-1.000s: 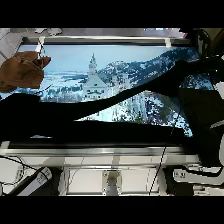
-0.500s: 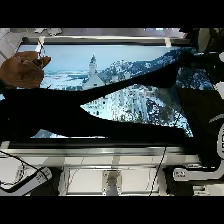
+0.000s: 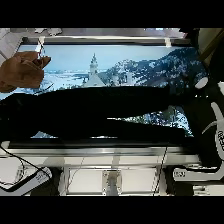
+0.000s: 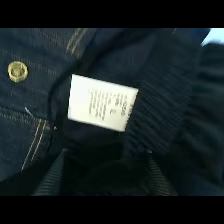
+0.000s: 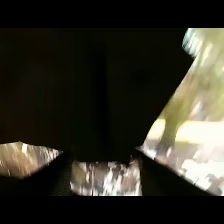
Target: Fold the clothes and pants, and hang the long-sleeved shirts on hangers.
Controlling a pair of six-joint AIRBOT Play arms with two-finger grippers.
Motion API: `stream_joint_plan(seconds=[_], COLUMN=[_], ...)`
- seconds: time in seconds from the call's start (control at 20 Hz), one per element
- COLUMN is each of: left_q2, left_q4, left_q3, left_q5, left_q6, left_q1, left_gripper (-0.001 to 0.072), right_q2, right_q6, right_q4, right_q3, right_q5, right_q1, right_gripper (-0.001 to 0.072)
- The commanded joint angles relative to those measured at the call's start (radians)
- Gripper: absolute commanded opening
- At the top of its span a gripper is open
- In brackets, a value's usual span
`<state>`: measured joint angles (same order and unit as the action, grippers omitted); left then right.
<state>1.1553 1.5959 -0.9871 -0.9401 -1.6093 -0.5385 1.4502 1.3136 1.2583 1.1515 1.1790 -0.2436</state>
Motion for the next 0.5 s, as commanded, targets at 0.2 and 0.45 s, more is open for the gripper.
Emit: stream_joint_plan(seconds=[0.2, 0.45], left_q2=[-0.018, 0.121], left_q4=[0.011, -0.012], left_q3=[-0.158, -0.264], left_q5=[0.051, 0.056], left_q6=[0.000, -0.011], left_q1=[0.002, -0.018], left_gripper=[0.0597, 0.0593], right_q2=[-0.060, -0.060], right_q6=[0.010, 0.039], right_q4=[0.023, 0.014], right_q3=[0.179, 0.392], right_q5=[0.075, 0.025], right_q1=[0.000, 0.001], right_gripper=[0.0458, 0.0457])
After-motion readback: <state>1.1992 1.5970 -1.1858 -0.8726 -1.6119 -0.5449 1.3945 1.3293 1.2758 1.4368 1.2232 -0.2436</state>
